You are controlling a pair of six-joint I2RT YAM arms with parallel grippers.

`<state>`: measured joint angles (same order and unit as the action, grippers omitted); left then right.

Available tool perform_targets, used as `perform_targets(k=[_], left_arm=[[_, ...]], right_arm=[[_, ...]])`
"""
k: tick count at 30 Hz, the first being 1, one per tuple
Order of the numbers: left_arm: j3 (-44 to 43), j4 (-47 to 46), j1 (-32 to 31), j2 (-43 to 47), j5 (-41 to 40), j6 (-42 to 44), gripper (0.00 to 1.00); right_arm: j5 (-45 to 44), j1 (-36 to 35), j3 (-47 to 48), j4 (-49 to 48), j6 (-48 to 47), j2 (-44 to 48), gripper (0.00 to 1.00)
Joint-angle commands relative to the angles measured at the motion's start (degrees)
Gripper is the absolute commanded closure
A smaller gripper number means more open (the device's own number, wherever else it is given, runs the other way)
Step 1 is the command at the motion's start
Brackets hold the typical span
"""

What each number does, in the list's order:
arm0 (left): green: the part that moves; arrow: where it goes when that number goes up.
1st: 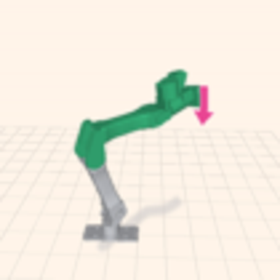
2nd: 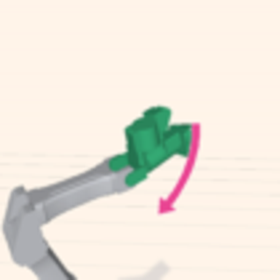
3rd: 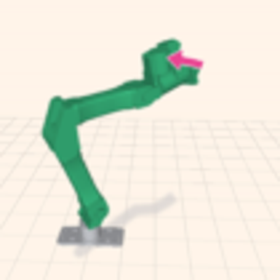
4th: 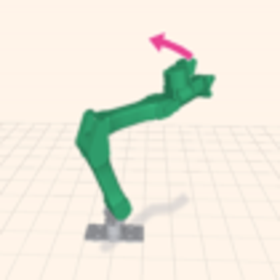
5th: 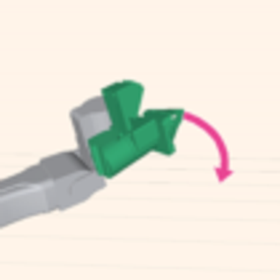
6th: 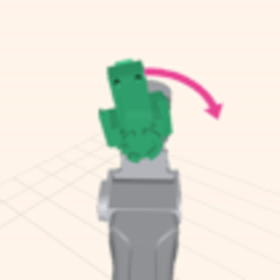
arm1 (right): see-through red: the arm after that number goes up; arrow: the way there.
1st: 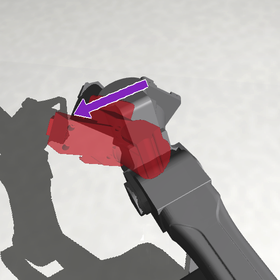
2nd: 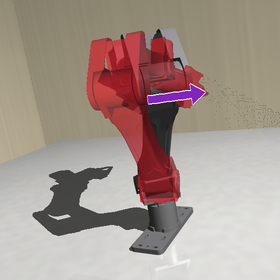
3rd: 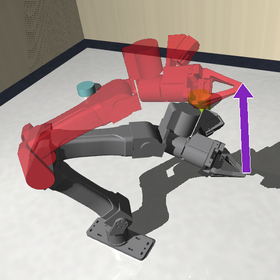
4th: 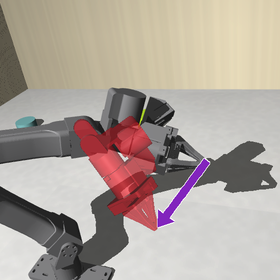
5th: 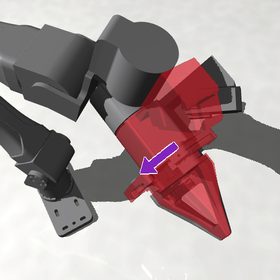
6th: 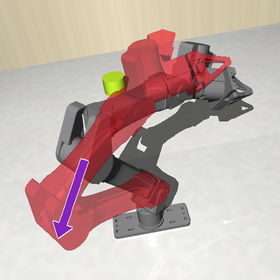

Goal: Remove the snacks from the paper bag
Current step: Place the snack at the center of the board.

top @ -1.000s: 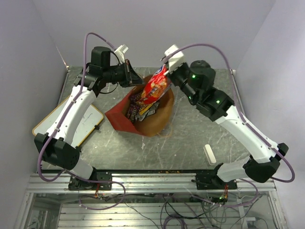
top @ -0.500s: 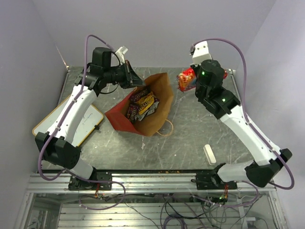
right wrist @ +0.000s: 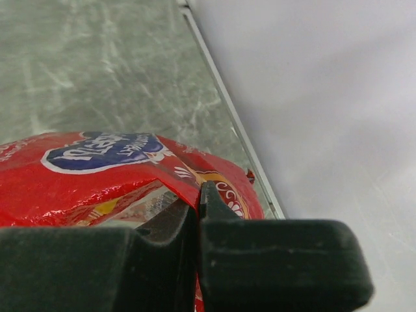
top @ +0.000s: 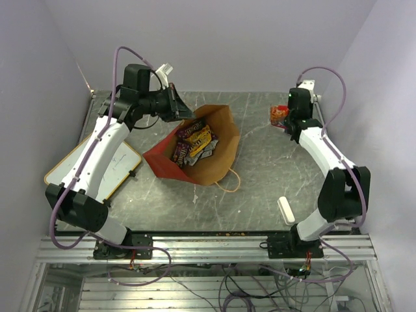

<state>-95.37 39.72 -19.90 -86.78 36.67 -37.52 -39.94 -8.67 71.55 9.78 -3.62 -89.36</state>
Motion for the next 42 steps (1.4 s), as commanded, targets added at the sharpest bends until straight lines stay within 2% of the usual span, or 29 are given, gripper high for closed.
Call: perform_targets(k=[1, 8, 11, 13, 15, 19, 25, 26, 28, 32, 34, 36, 40, 42], left_arm=[[-1.7, 0.2, 0.3, 0.1, -0.1, 0.9, 0.93], [-3.0, 1.0, 0.3, -0.8, 0.4, 1.6, 0.93], [-1.7, -0.1, 0.3, -0.7, 1.5, 0.6, 0.93], [0.8, -3.2, 0.2, 0.0, 2.7, -1.8, 0.93], [3.1, -5.5, 0.0, 0.9, 3.0, -3.8, 0.93], [4.5, -4.6, -0.3, 1.5, 2.6, -3.9, 0.93], [5.9, -5.2, -0.7, 3.3, 1.6, -4.7, 0.93], [6.3, -5.6, -0.7, 3.6, 1.5, -4.9, 0.93], [6.5, -6.3, -0.7, 4.0, 1.5, -5.1, 0.93], [5.9, -8.7, -0.7, 4.0, 2.6, -4.8, 0.93], [5.3, -10.5, -0.7, 4.0, 3.2, -3.9, 0.93], [4.8, -11.8, -0.8, 3.9, 3.1, -1.9, 0.93], [3.2, -12.1, -1.0, 3.2, 2.7, 2.0, 0.93], [2.6, -12.1, -1.1, 3.0, 3.2, 3.4, 0.93]], right_arm=[[-3.7, 5.6, 3.4, -12.3, 2.6, -2.4, 1.00], [-6.0, 9.4, -2.3, -20.3, -3.0, -5.2, 1.00], [-3.1, 9.2, -5.4, -15.0, 4.8, -5.7, 1.00], [0.8, 8.6, -6.9, -8.4, 12.8, -5.3, 1.00], [6.1, 7.1, -10.9, -6.6, 18.4, -3.3, 1.00], [11.1, 1.4, -18.9, -9.2, 23.2, -1.0, 1.00], [12.7, -1.2, -20.6, -8.4, 26.6, -2.8, 0.98], [12.9, -1.2, -20.7, -8.7, 25.6, -3.3, 0.94], [13.3, -1.1, -20.5, -8.7, 24.2, -4.1, 0.79], [15.6, -1.1, -19.8, -7.0, 21.4, -3.1, 0.47], [17.0, -1.1, -19.3, -5.8, 20.0, -1.4, 0.27], [18.1, -1.1, -17.4, -3.1, 18.3, 0.4, 0.14], [22.9, -1.3, -11.4, 2.5, 15.8, 2.8, 0.08], [26.9, -1.8, -10.0, 2.1, 13.5, 5.1, 0.06]])
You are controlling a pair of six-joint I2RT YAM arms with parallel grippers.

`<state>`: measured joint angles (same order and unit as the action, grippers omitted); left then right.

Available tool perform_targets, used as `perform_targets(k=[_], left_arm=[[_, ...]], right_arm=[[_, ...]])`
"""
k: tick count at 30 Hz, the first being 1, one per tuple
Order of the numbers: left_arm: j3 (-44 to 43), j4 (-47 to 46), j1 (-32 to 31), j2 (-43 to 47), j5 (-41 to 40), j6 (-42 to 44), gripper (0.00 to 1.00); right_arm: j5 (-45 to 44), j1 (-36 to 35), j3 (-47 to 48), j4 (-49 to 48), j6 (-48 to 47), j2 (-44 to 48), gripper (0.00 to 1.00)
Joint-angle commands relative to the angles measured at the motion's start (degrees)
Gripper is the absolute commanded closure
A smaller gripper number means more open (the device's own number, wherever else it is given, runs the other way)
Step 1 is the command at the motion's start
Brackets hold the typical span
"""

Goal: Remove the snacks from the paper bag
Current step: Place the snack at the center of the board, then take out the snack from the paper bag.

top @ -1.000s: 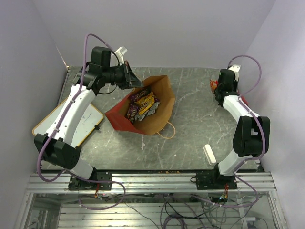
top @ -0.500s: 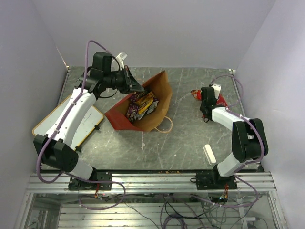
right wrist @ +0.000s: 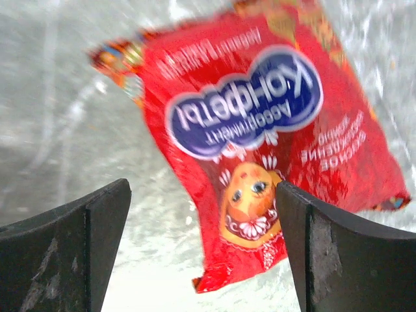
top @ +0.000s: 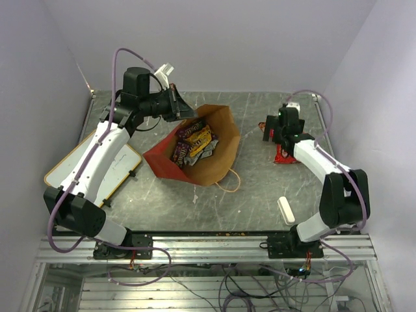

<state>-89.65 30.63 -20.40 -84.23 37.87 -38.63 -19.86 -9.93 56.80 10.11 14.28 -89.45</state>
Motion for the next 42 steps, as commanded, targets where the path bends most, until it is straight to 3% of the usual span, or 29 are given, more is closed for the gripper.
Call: perform_targets(k=[1, 7, 11, 14, 18, 22, 29, 38, 42], left_arm=[[-3.2, -3.1, -0.6, 0.6, 2.1, 5.1, 0.93], [1.6, -9.7, -2.2, 3.2, 3.8, 4.3, 0.93], [5.4, -11.9, -4.3, 4.5, 1.9, 2.0, 0.93], [7.0, -13.1, -5.4, 5.0, 0.7, 1.0, 0.93], [6.6, -12.7, -5.7, 4.7, 0.5, 1.7, 0.93], [5.6, -11.3, -6.1, 4.1, 0.3, 3.0, 0.93], [4.3, -9.8, -6.4, 4.0, 0.2, 4.9, 0.93], [3.3, -8.6, -7.0, 4.2, -0.1, 6.6, 0.93], [2.9, -8.1, -7.2, 4.0, -0.5, 7.1, 0.93]], right_arm=[[9.8, -1.1, 4.5, 0.0, -7.3, 6.9, 0.06], [27.8, -6.7, 1.0, -14.4, -18.2, 17.0, 0.06], [45.0, -12.3, -5.4, -22.2, -31.6, 23.4, 0.08], [49.9, -17.3, -6.8, -21.7, -39.3, 25.9, 0.11], [49.3, -24.4, -11.5, -22.2, -47.6, 28.1, 0.17], [48.5, -28.8, -10.2, -11.0, -65.6, 24.5, 0.31], [42.8, -29.7, -3.0, -1.8, -86.5, 11.2, 0.34], [37.1, -30.1, 3.3, -9.2, -90.5, -2.9, 0.42], [35.2, -30.1, 6.0, -7.9, -92.2, -8.2, 0.43]])
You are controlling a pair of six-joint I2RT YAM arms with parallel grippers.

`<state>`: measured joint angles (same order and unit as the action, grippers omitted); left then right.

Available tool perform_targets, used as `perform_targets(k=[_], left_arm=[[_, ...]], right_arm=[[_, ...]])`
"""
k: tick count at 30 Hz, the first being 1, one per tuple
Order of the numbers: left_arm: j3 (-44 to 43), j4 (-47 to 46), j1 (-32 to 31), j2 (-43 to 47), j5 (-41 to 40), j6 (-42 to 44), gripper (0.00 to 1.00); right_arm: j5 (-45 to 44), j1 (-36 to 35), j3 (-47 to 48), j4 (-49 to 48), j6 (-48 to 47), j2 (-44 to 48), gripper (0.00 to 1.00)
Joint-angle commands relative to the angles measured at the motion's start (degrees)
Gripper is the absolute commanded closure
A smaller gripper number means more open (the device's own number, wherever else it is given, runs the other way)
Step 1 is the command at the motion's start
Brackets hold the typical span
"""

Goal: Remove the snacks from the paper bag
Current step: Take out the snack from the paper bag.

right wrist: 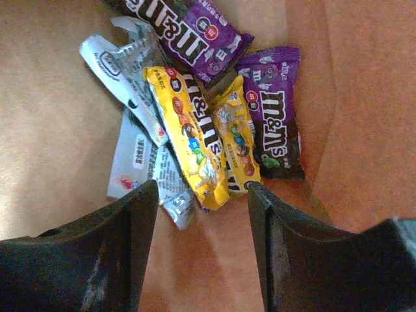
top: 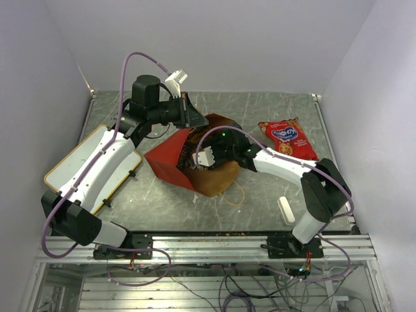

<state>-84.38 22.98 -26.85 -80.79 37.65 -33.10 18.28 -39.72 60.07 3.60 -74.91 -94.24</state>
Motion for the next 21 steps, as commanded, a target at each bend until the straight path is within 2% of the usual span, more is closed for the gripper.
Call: perform_targets(k=[1, 21], left_arm=[[-2.4, -0.5, -0.8, 0.6, -0.2, 1.5, 0.93], [-3.1, 0.6, -2.5, -0.4, -1.6, 1.1, 0.93]], right_arm=[[-3.4, -0.3, 2.8, -2.5, -3.1, -4.2, 0.43], [-4.9, -0.3, 9.5, -7.2, -5.3, -17.2, 0.40]])
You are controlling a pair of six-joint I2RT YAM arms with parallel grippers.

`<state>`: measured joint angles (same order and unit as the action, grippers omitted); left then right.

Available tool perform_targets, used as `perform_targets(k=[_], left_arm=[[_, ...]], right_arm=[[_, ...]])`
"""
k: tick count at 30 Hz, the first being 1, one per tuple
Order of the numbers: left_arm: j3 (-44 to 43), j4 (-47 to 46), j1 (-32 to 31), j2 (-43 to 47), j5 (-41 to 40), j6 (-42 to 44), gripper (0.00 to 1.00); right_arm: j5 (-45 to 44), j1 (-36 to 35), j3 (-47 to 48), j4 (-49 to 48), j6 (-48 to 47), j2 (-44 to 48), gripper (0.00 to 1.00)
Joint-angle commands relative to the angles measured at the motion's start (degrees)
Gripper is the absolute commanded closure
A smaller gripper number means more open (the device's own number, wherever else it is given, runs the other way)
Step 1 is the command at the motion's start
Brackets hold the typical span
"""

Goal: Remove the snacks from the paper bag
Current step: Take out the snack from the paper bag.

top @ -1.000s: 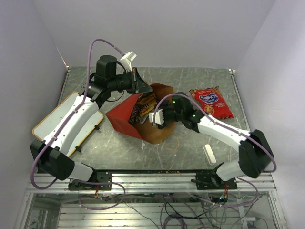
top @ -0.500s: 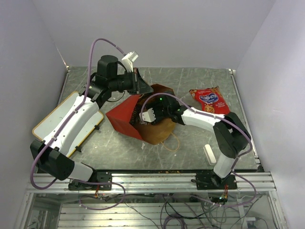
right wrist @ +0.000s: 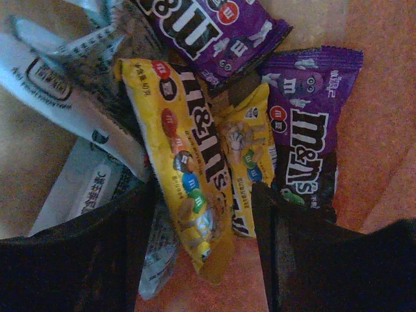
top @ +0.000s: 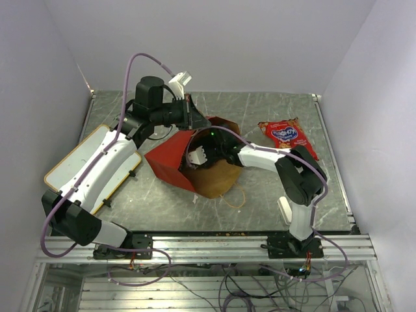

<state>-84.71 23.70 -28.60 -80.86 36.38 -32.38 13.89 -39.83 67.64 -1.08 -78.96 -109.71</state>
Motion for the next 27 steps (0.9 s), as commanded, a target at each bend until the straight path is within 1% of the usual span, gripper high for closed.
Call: perform_targets(k=[1, 6, 10, 15, 19, 21, 27], left_arm=[[-2.9, 0.1, -0.8, -0.4, -0.5, 0.5, 0.93], [-3.2, 0.8, -0.8, -0.6, -1.2, 0.4, 0.93], [-3.5, 1.8, -0.8, -0.7, -2.3, 0.7, 0.93], [-2.5, 1.4, -0.8, 0.0, -3.2, 0.1, 0.93], [-1.8, 0.9, -0.7, 0.7, -4.2, -0.4, 0.93], [-1.6, 0.6, -0.8, 0.7, -4.4, -0.7, 0.93], [-2.2, 1.5, -0.8, 0.6, -5.9, -0.9, 0.93]], right_arm=[[-0.4, -0.1, 2.2, -2.8, -1.4, -2.0, 0.42], [-0.9, -0.1, 3.2, -2.2, -1.7, -2.6, 0.61], [-0.1, 0.0, 1.7, -3.4, -1.6, -0.5, 0.74], [0.9, 0.1, 1.4, -0.6, -2.1, 2.1, 0.85], [1.2, 0.1, 0.7, 2.4, -0.8, 5.6, 0.97], [2.0, 0.1, -0.8, 3.4, -0.4, 8.4, 1.00], [2.7, 0.1, -4.1, 9.4, 1.7, 16.5, 1.00]])
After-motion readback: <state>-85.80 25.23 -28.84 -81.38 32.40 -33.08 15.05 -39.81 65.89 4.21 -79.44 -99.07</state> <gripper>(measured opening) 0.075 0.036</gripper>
